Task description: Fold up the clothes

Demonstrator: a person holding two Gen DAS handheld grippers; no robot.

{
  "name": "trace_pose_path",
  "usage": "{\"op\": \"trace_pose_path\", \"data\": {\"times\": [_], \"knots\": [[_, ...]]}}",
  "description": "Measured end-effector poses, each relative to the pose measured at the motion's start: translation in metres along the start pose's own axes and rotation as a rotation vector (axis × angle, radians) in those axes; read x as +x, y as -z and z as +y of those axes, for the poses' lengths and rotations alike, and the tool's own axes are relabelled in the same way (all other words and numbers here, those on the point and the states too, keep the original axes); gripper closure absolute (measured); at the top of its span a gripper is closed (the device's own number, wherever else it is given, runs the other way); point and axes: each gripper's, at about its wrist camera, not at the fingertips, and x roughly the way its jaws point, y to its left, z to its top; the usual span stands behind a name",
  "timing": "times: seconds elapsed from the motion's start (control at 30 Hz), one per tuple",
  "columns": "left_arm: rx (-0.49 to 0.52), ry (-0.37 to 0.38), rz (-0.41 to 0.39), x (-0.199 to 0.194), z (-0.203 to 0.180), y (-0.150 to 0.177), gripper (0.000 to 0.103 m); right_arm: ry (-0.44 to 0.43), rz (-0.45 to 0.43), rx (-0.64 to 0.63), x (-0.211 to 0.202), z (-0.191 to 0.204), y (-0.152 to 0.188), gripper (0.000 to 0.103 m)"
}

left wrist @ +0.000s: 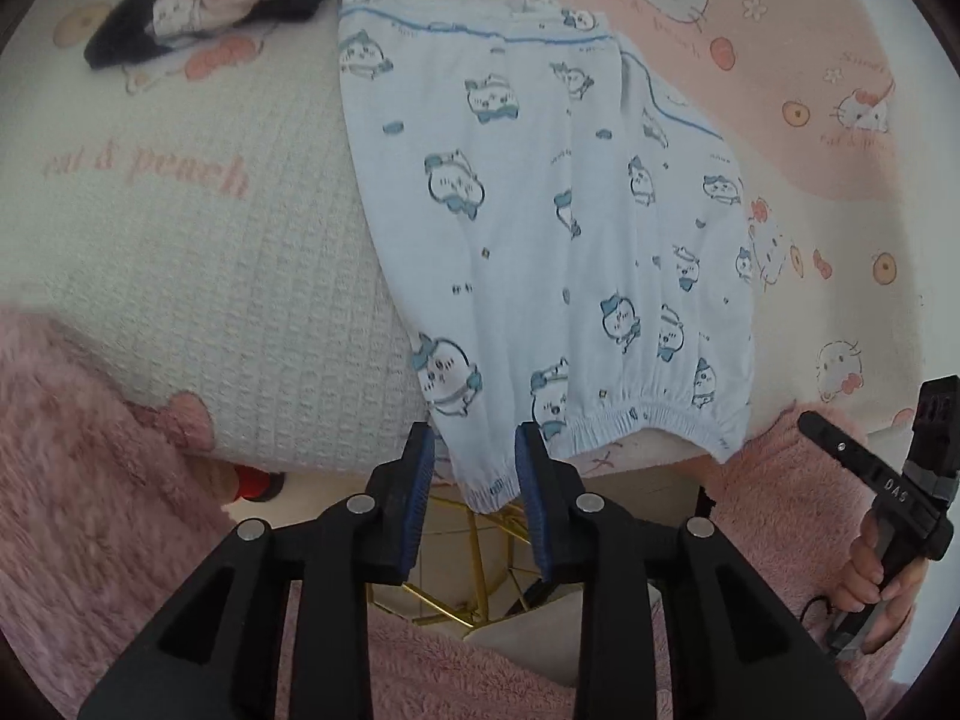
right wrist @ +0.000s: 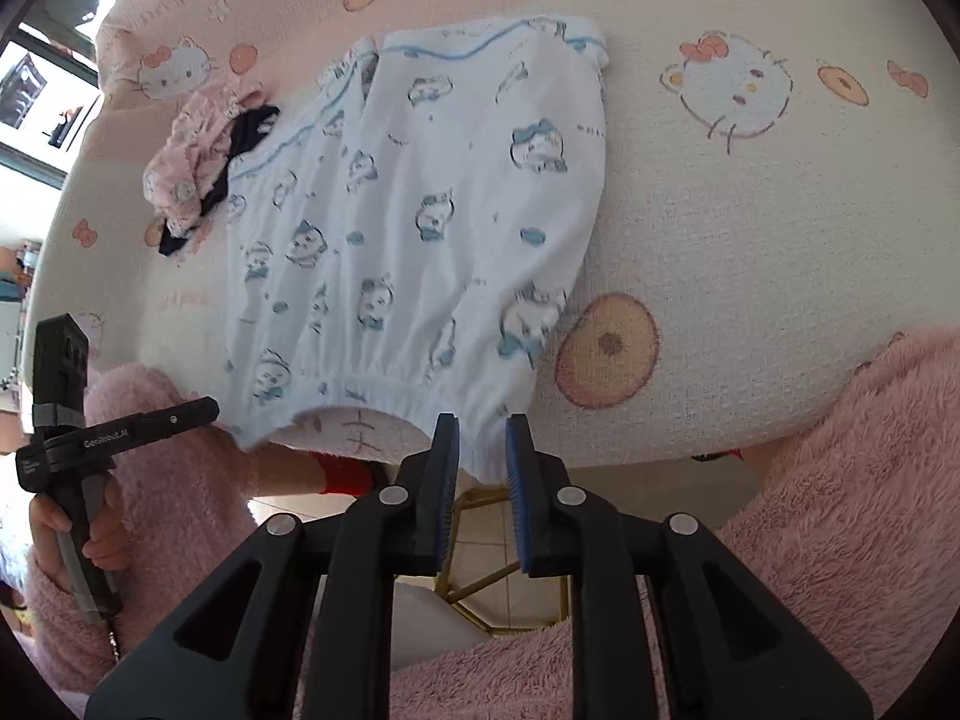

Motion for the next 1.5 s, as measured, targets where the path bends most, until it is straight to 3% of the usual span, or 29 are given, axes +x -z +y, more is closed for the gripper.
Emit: {"op": "trace_pose_path", "data": {"times": [0.03,0.13,0.27,0.4,0.53,0.67,0.77,0.9,0.97,1.07,1.3,1.5], "knots": [[0.009,-0.008,-0.014,-0.001,0.004,-0.011,0.069,-0.018,-0.023,0.009,-0.01,-0.003,-0.007,0.081],[0.02,-0.074,-0.056,-0.001,0.019,-0.055,0.069,0.035,-0.075,0.024,-0.025,-0.002,-0.044,0.08],[0.027,-0.189,-0.155,-0.003,0.033,-0.117,0.069,0.078,-0.134,-0.084,-0.025,0.038,-0.081,0.078],[-0.007,-0.261,-0.18,0.02,0.045,-0.166,0.069,0.082,-0.137,-0.252,0.013,0.115,-0.072,0.078],[-0.053,-0.304,-0.181,0.047,0.065,-0.192,0.069,0.164,-0.121,-0.325,0.067,0.128,-0.112,0.078],[-0.123,-0.233,-0.168,0.061,0.087,-0.206,0.069,0.246,-0.107,-0.395,0.12,0.139,-0.153,0.078],[-0.112,-0.197,-0.187,0.064,0.091,-0.214,0.069,0.308,-0.095,-0.447,0.159,0.147,-0.184,0.078],[-0.068,-0.22,-0.2,0.066,0.087,-0.22,0.07,0.329,-0.061,-0.472,0.178,0.139,-0.19,0.068],[-0.048,-0.237,-0.209,0.066,0.084,-0.219,0.087,0.339,-0.044,-0.484,0.187,0.135,-0.191,0.068],[-0.053,-0.221,-0.226,0.062,0.083,-0.217,0.093,0.353,-0.018,-0.501,0.199,0.129,-0.194,0.071],[-0.037,-0.182,-0.26,0.047,0.079,-0.213,0.093,0.597,-0.026,-0.535,0.178,0.089,-0.171,0.073],[-0.036,-0.113,-0.219,0.058,0.073,-0.201,0.093,0.698,0.041,-0.531,0.163,0.057,-0.15,0.073]]}}
